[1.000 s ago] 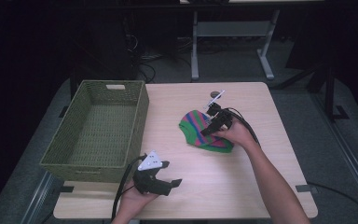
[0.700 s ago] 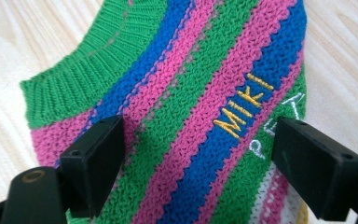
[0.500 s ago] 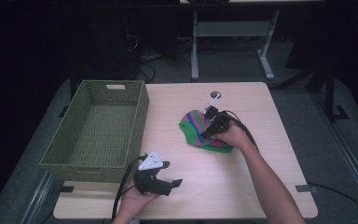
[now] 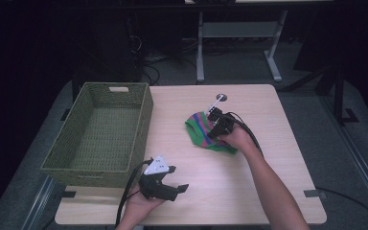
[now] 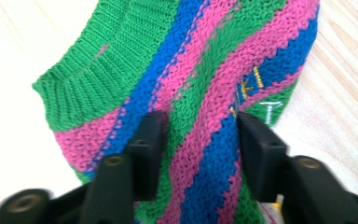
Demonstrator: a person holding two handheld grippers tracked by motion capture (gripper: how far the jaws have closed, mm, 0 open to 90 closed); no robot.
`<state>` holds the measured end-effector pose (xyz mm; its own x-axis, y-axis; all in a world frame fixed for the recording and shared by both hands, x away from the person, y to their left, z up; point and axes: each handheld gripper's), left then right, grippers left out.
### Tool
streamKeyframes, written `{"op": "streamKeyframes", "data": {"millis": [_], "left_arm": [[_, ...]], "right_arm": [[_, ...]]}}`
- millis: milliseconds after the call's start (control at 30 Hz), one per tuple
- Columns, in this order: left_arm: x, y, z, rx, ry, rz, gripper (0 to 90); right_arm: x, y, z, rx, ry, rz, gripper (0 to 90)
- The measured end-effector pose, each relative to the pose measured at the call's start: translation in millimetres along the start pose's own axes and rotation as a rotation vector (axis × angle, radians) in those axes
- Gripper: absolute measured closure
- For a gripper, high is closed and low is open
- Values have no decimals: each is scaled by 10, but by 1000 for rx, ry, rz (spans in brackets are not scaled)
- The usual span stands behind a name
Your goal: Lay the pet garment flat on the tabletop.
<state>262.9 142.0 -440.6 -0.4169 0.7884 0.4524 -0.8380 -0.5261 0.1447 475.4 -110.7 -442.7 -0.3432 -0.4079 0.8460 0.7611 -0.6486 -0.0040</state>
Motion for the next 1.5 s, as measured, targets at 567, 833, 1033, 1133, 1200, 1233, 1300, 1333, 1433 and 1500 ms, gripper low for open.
{"op": "streamKeyframes", "data": {"millis": [567,833,1033,1133,1200,1233,1300,1333,1433,1500], "left_arm": [[30,-24,-4,9,8,7,200],[23,-7,-2,6,7,5,200],[24,-9,-1,6,5,6,200],[20,-7,0,3,5,4,200],[22,-10,-1,6,6,5,200],[20,-12,-2,5,6,6,200],[20,-13,0,4,4,8,200],[20,-12,0,6,6,7,200],[16,-6,0,4,3,6,200],[13,-5,0,5,2,5,200]], "right_arm": [[85,29,-2,23,21,-11,740],[275,52,-7,10,69,11,742],[420,69,-10,2,109,16,743],[483,69,-17,2,114,16,743],[523,78,-23,-3,123,21,743],[542,77,-25,-3,126,24,743],[573,77,-30,0,128,25,743],[586,79,-36,-1,130,26,743],[633,74,-44,1,133,29,743],[651,76,-43,3,137,29,743]]}}
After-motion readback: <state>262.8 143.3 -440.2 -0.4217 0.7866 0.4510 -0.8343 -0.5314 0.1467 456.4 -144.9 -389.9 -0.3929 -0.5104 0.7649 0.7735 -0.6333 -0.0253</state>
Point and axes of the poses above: each handheld gripper's, and its own axes: x roughly backward along the jaws, z roughly out of its top, y roughly to its right, and after that the axes turned 9 degrees about y, right-handed
